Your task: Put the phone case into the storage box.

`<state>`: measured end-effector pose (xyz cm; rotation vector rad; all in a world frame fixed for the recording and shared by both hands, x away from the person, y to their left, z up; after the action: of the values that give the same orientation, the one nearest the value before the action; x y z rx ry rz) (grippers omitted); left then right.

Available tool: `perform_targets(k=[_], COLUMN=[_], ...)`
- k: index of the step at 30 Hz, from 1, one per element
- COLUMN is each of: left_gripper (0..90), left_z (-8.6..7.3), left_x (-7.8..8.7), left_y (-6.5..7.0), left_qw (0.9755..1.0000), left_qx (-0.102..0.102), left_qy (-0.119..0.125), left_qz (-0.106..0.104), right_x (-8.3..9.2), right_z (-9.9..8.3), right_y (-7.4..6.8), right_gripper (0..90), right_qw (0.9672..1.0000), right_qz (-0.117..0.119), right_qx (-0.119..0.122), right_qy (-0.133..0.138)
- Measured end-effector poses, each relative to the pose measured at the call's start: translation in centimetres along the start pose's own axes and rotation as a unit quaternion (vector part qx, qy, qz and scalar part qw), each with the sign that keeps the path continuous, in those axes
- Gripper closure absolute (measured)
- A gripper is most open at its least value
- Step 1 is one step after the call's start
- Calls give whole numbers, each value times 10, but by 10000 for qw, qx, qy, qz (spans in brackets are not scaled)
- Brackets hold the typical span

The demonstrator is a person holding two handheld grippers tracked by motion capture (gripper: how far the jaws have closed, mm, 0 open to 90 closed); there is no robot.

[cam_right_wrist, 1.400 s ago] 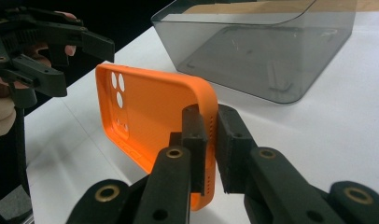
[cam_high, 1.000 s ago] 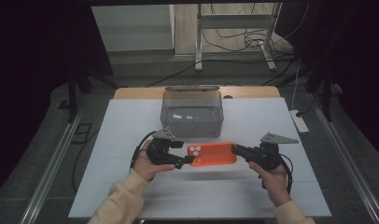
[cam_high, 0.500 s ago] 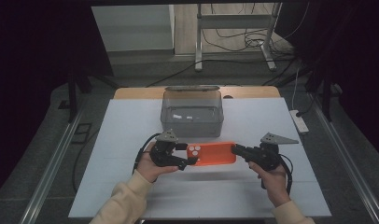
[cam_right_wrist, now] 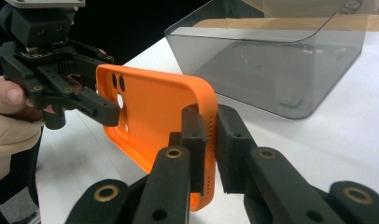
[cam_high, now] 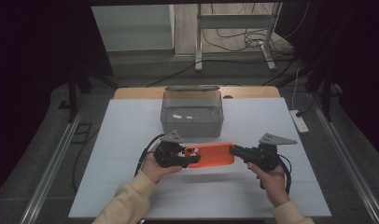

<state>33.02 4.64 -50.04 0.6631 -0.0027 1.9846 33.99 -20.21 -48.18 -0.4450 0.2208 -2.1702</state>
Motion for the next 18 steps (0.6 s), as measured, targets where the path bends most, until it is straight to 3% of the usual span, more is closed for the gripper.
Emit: perform_targets(k=[3,13,18], left_gripper=[649,795,818], left_z=[0,0,-1], left_x=[0,3,4], left_y=[1,2,3], left_qw=[10000,9995,9992], left_qx=[-18,37,57], left_qy=[-18,-97,-148], left_qz=[-49,-291,-379], right_x=[0,1,0], right_z=[0,-2,-3], right_y=[-1,2,2], right_gripper=[820,817,816], right_qw=[10000,10000,10000], right_qz=[38,22,47], right_qx=[28,-9,-4], right_qy=[-4,-11,-28])
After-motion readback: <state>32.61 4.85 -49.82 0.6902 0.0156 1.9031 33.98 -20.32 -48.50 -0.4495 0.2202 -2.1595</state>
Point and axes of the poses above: each handheld gripper's, and its own axes: x roughly backward along the jaws, z roughly out of its top, y roughly to its right, the point moved 5 cm from there along -x, roughly forward along the jaws, and after that the axes turned 9 degrees about y, right-handed, at the moved point
